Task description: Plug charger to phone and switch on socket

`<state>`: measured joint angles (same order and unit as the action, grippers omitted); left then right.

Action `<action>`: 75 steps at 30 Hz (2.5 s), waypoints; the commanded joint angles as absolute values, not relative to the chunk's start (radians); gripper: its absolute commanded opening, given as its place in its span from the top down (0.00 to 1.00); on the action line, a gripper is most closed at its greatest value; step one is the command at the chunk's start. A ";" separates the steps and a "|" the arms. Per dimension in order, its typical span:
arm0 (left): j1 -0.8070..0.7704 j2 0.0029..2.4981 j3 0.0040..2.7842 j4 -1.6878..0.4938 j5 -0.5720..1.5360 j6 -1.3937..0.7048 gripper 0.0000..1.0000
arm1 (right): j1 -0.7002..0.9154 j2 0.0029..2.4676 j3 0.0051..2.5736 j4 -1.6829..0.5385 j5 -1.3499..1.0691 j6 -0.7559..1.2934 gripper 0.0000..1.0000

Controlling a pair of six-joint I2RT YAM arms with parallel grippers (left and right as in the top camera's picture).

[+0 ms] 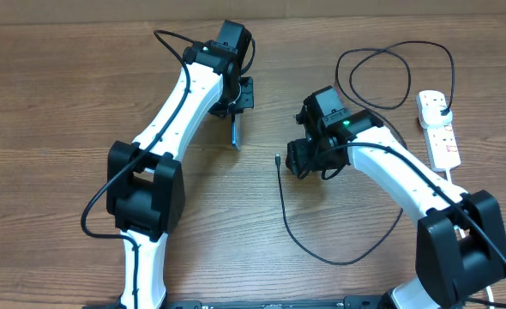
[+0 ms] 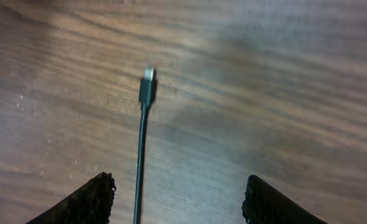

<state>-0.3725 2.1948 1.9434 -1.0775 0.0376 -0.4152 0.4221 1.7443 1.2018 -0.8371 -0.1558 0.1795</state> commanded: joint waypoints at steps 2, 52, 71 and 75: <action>-0.372 2.249 1.951 -1.077 0.019 -0.427 0.96 | 0.433 1.804 1.198 -0.808 -0.116 0.182 0.34; -0.374 2.302 1.890 -1.118 0.079 -0.427 0.86 | 0.526 1.863 1.058 -0.643 0.006 0.261 0.50; -0.374 2.302 1.890 -1.079 0.177 -0.426 0.90 | 0.542 1.882 1.114 -0.568 -0.055 0.201 0.50; -0.374 2.302 1.890 -1.080 0.177 -0.426 0.90 | 0.562 1.917 1.113 -0.553 -0.054 0.201 0.55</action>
<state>-0.3729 2.2948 1.9018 -1.0813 0.1543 -0.4187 0.5385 1.8683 1.0981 -0.5648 -0.0463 0.2070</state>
